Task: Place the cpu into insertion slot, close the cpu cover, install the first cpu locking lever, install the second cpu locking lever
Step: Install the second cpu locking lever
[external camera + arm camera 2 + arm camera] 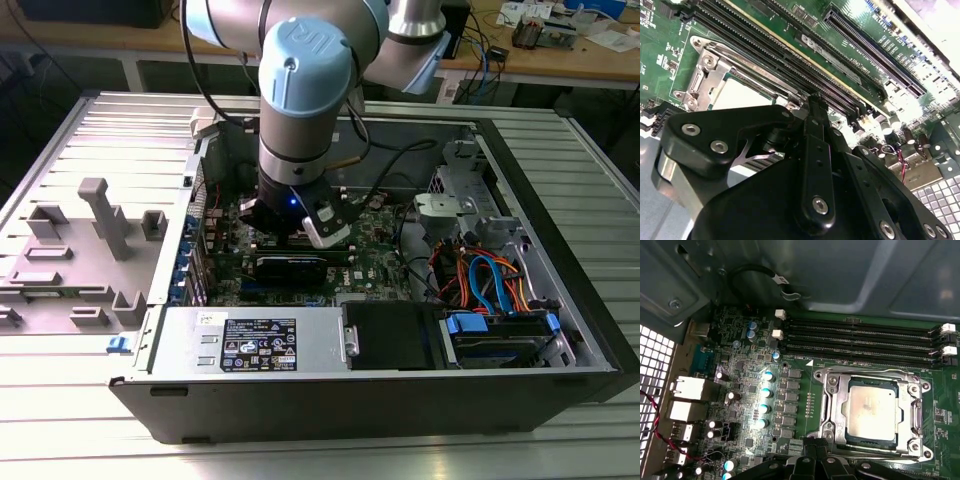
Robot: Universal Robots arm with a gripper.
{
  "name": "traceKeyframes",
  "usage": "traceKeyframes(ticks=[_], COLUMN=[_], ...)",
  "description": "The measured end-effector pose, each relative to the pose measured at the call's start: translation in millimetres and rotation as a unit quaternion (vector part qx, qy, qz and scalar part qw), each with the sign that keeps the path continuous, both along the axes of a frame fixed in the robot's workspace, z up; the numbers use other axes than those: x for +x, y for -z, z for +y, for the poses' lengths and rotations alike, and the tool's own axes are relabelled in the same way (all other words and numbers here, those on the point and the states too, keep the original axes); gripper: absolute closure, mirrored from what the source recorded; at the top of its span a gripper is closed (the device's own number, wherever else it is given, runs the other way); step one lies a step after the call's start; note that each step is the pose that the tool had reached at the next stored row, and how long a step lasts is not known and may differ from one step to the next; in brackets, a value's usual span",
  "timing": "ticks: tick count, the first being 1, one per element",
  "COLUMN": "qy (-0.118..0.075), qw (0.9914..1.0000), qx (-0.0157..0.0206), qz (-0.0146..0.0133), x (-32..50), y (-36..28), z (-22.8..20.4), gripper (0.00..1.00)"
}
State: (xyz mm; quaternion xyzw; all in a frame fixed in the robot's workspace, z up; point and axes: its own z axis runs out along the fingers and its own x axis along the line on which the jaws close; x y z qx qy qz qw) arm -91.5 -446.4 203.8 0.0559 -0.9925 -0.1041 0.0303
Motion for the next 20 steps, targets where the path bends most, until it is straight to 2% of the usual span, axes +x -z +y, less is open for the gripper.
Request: traceKeyframes(ticks=[5,8,9,12,13,20], qy=[0.0,0.0,0.0,0.0,0.0,0.0], qw=[0.99999,0.99999,0.99999,0.99997,0.99997,0.99998], qx=[0.0041,0.0035,0.0021,-0.0071,-0.0076,-0.0058], qz=[-0.0015,-0.0027,-0.0028,-0.0026,-0.0026,-0.0027], x=[0.1,-0.5,-0.5,-0.9,-1.0,-1.8], y=[3.1,4.0,4.2,3.7,3.1,-14.1], z=[0.6,0.9,1.1,0.9,0.7,0.9], gripper=[0.89,0.89,0.89,0.89,0.89,0.89])
